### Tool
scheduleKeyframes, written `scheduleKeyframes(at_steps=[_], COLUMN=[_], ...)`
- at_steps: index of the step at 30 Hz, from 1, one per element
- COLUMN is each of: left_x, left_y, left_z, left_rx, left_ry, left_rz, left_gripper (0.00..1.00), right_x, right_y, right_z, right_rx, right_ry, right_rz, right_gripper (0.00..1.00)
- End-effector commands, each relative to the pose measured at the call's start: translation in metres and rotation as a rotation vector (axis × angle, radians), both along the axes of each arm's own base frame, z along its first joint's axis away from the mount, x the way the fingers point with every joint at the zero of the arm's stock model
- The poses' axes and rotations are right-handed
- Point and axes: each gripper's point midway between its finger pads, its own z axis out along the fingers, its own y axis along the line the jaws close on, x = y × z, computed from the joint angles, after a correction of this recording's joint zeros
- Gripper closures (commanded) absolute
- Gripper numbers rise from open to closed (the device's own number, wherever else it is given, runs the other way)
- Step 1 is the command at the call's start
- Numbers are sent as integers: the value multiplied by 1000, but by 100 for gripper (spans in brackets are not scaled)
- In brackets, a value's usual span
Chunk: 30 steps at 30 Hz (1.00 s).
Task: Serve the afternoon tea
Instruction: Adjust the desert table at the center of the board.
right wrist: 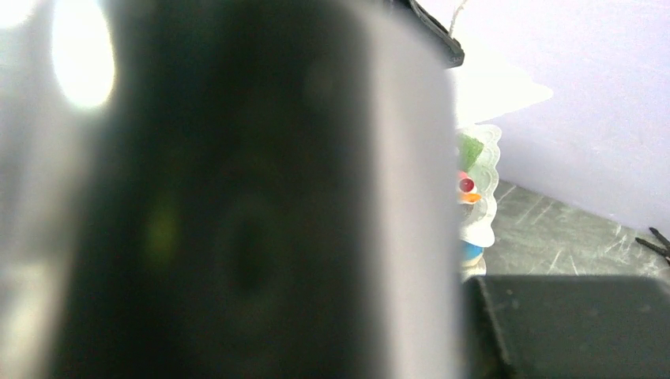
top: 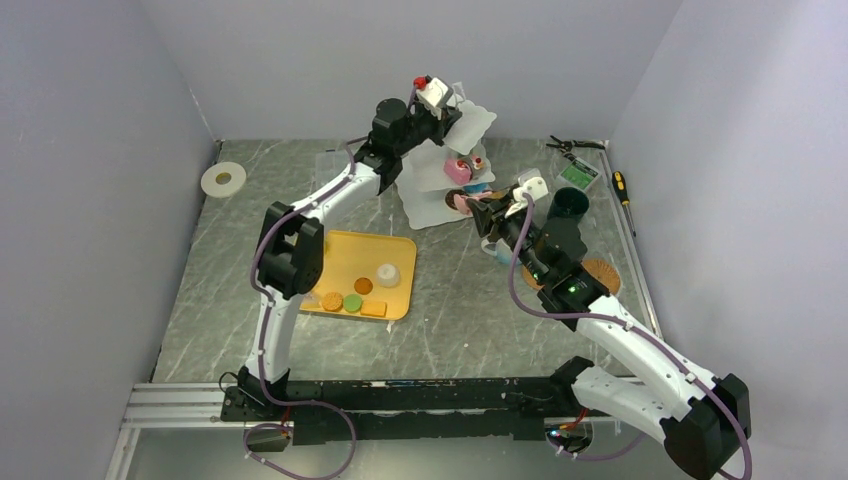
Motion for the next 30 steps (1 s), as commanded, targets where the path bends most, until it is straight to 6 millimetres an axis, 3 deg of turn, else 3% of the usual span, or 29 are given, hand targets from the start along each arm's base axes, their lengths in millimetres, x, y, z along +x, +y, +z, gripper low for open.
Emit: scheduleKeyframes(at_steps=[1, 7, 10, 14, 16, 23, 26, 30], left_x=[-7, -9, -13, -24, -27, -41, -47, -48], left_y=[30, 45, 39, 37, 41, 37, 31, 28], left_z=[86, 76, 68, 65, 61, 52, 54, 41], left_rx=[-120, -123, -132, -134, -135, -87, -64, -48], left_ry=[-154, -118, -17, 85, 149, 215, 205, 239], left_rz=[125, 198, 135, -44, -153, -462, -561, -634], left_gripper=[97, 96, 76, 32, 23, 30, 31, 31], right_x=[-3, 0, 1, 2, 2, 1, 0, -1], right_y=[-2, 1, 1, 1, 1, 0, -2, -3], right_z=[19, 18, 19, 21, 21, 24, 25, 27], right_rx=[38, 19, 25, 31, 30, 29, 29, 26], right_ry=[-41, -22, -24, -25, -24, -22, -20, -23], right_rz=[4, 8, 3, 3, 3, -1, -6, -12], right_gripper=[59, 59, 59, 58, 58, 59, 58, 58])
